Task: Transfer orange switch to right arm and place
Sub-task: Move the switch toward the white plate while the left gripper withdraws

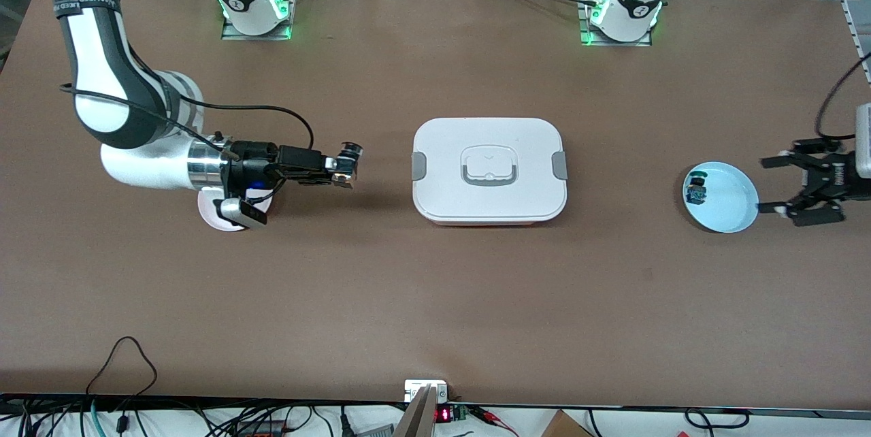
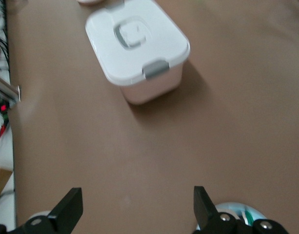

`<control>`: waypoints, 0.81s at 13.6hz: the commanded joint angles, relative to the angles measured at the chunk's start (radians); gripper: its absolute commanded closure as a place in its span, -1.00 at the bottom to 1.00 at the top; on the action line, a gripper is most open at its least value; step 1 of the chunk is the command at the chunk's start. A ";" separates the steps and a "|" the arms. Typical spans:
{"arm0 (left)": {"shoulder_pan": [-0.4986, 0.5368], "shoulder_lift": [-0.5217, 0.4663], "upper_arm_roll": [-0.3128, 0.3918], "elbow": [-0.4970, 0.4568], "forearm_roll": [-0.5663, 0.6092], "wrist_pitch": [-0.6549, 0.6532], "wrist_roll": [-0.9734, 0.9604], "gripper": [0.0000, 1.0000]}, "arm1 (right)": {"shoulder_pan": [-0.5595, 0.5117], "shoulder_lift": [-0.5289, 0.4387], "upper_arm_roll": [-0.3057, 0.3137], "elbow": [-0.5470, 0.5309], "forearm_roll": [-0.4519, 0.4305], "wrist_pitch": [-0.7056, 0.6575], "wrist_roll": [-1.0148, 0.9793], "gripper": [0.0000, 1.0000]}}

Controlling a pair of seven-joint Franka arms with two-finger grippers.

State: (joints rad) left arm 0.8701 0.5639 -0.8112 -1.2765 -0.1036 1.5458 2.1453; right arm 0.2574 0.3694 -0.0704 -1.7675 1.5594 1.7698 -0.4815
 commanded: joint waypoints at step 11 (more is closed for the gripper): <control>-0.214 -0.254 -0.003 0.236 0.590 -0.014 -0.543 -1.00 | -0.191 -0.023 0.012 -0.013 -1.061 -0.071 -0.236 1.00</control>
State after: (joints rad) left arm 0.6473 0.3419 -0.8177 -1.0223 0.4673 1.6023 1.7325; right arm 0.0707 0.3583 -0.0683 -1.7721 0.6172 1.6524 -0.6411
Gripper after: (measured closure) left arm 0.000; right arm 0.595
